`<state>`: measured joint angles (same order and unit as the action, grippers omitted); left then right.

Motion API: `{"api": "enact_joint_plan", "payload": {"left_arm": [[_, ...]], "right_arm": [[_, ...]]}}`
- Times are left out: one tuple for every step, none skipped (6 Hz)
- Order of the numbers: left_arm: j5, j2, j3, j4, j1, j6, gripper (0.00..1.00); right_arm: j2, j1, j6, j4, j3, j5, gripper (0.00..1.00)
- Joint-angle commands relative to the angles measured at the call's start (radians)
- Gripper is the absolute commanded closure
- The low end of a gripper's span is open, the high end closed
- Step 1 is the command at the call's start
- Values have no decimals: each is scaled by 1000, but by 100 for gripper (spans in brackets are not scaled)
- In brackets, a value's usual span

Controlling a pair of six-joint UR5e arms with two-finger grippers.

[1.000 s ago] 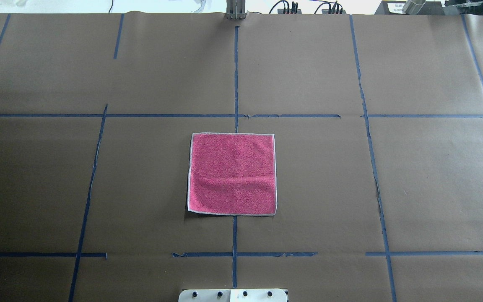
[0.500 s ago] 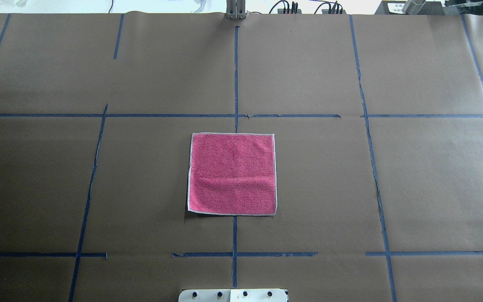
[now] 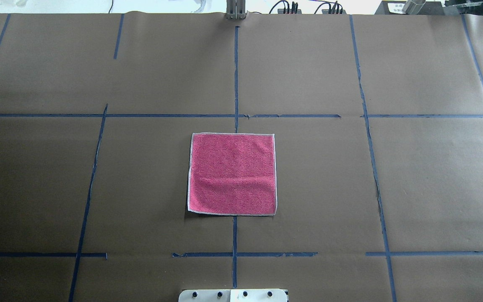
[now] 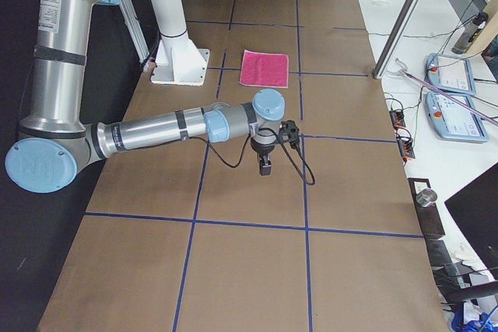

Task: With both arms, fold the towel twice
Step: 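Move both grippers in toward the pink towel's sides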

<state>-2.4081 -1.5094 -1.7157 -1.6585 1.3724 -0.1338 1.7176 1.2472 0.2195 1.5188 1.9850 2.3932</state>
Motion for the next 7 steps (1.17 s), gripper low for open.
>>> {"api": "enact_joint_plan", "payload": {"left_arm": [[0,-18,-25,-94,-71,203,0],[-29,-21,-69,-96,-103,402,0],[-37,-63,-91,-93,-162,539,0],[-26,-110,-102,-98,-237,648,0],[-22,-161,-126,-98,-307,821,0],[3,-229,-128,-96,-385,892,0],[79,-274,-154,-96,-453,1050,0]], "right_arm": [[-47,-128,133,0,61,-5,0],[-67,-212,316,-37,101,-8,0],[-122,-326,572,-124,103,-59,0],[-197,-463,792,-152,101,-177,0],[-298,-585,957,-141,84,-251,0],[-356,-677,1156,-144,75,-357,0],[-474,-789,1345,-146,7,-482,0]]}}
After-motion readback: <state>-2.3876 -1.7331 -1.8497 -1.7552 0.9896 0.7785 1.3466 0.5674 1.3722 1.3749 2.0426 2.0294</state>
